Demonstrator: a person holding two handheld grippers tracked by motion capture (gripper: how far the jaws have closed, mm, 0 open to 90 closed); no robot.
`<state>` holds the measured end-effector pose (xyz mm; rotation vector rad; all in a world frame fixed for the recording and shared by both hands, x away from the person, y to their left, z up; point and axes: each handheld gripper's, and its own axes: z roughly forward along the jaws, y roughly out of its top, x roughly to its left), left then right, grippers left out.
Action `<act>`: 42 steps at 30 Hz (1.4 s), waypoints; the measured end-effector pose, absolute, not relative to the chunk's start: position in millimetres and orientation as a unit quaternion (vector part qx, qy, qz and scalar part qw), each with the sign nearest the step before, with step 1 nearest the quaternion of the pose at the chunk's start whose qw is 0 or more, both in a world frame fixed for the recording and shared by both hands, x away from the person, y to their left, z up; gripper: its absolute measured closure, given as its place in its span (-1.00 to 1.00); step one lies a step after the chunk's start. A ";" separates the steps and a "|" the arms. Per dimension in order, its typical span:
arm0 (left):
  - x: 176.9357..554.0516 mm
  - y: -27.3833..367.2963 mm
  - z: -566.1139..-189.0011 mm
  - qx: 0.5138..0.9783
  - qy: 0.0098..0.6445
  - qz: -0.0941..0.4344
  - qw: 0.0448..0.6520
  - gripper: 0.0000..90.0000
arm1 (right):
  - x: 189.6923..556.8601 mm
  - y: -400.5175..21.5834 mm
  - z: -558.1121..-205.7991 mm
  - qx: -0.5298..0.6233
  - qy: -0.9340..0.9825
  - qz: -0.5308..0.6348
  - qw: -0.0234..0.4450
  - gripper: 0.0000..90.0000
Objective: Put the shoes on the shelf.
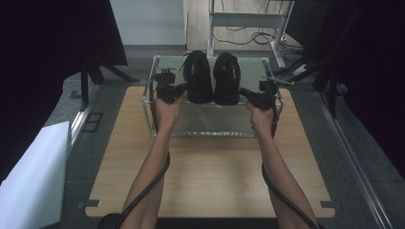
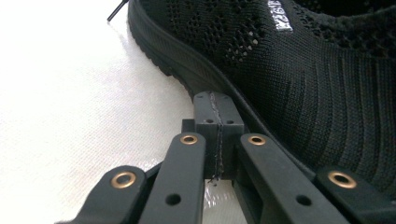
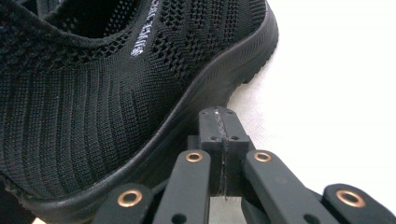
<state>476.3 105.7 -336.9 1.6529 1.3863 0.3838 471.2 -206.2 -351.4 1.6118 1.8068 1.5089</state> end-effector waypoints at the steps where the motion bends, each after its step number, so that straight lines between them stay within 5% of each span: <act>1: 477.7 103.4 -336.0 0.673 0.563 0.161 0.452 1.00 | 472.5 -205.1 -351.9 0.564 0.622 0.523 0.147 1.00; 11: 472.9 106.0 -339.2 0.666 0.552 0.172 0.471 0.97 | 473.2 -211.6 -356.0 0.560 0.613 0.540 0.136 0.88; 14: 462.0 109.8 -338.0 0.668 0.541 0.196 0.472 0.50 | 467.7 -220.8 -357.9 0.546 0.625 0.540 0.142 0.53; 17: 455.6 111.3 -337.4 0.671 0.535 0.205 0.471 0.30 | 460.7 -228.4 -359.7 0.538 0.625 0.548 0.139 0.40; 30: 407.2 122.6 -343.6 0.708 0.491 0.214 0.459 -0.35 | 416.7 -246.5 -356.2 0.467 0.674 0.537 0.197 -0.10; 42: 364.0 140.7 -355.3 0.716 0.484 0.204 0.460 -0.67 | 377.6 -259.8 -357.0 0.440 0.702 0.525 0.195 -0.44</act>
